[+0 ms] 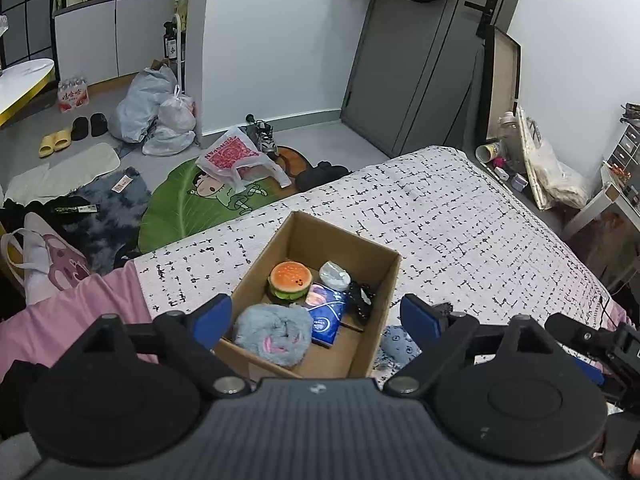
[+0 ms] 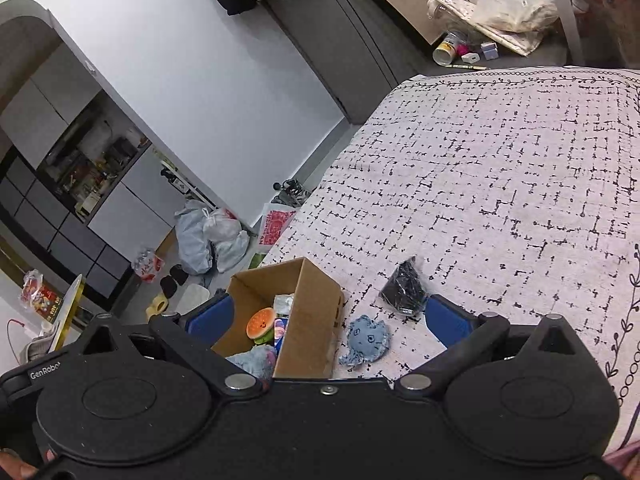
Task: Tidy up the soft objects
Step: 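Move both open tools toward the blue denim plush and black wrapped item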
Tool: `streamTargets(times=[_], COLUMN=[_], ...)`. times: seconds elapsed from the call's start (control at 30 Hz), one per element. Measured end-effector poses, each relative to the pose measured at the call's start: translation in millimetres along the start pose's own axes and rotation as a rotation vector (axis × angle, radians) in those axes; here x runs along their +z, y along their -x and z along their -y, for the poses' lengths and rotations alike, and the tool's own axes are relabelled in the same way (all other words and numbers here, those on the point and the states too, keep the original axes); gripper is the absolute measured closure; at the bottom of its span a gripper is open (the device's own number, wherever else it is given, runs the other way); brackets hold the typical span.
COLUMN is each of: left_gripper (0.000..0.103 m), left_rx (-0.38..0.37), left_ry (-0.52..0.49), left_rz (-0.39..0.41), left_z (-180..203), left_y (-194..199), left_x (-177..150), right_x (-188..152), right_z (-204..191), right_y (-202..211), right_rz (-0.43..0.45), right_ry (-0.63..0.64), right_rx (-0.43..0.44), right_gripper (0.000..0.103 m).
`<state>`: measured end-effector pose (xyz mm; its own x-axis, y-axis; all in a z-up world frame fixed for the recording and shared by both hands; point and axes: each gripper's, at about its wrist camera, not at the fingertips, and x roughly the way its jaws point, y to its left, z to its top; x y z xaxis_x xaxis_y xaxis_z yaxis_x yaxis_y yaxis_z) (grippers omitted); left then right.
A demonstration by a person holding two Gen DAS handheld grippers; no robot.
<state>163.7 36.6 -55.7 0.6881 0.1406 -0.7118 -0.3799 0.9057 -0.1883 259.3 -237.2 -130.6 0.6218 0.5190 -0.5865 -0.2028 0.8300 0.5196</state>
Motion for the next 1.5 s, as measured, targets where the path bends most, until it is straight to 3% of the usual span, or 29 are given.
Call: streamTargets(times=[0.33, 0.7, 0.83, 0.93, 1.13, 1.37, 1.5], left_gripper=[0.013, 0.014, 0.017, 0.021, 0.034, 0.041, 0.045], left_rx=[-0.014, -0.097, -0.104, -0.111, -0.107, -0.074, -0.05], left_ry=[-0.005, 0.017, 0.015, 0.023, 0.044, 0.041, 0.044], left_rz=[0.058, 0.039, 0.006, -0.019, -0.085, -0.134, -0.145], left_z=[14.9, 48.4, 60.1, 67.6, 85.0, 105.4, 112.0], left_y=[0.8, -27.1, -43.0, -55.0, -83.4, -114.3, -129.9], left_x=[-5.2, -19.0, -27.0, -33.5, -47.7, -58.9, -62.4], right_x=[0.2, -5.2, -5.2, -5.3, -4.5, -3.7, -3.0], right_z=[16.4, 49.6, 60.3, 68.7, 84.1, 106.4, 118.7], right_y=[8.3, -6.0, -15.4, -23.5, -41.6, -60.2, -69.7], right_rz=[0.013, 0.0, -0.01, -0.02, -0.038, -0.072, -0.075], right_ry=[-0.013, -0.11, -0.151, -0.179, -0.213, -0.267, -0.296], right_rx=[0.011, 0.03, 0.035, 0.047, 0.071, 0.086, 0.104], right_gripper=[0.0, 0.001, 0.011, 0.011, 0.024, 0.037, 0.039])
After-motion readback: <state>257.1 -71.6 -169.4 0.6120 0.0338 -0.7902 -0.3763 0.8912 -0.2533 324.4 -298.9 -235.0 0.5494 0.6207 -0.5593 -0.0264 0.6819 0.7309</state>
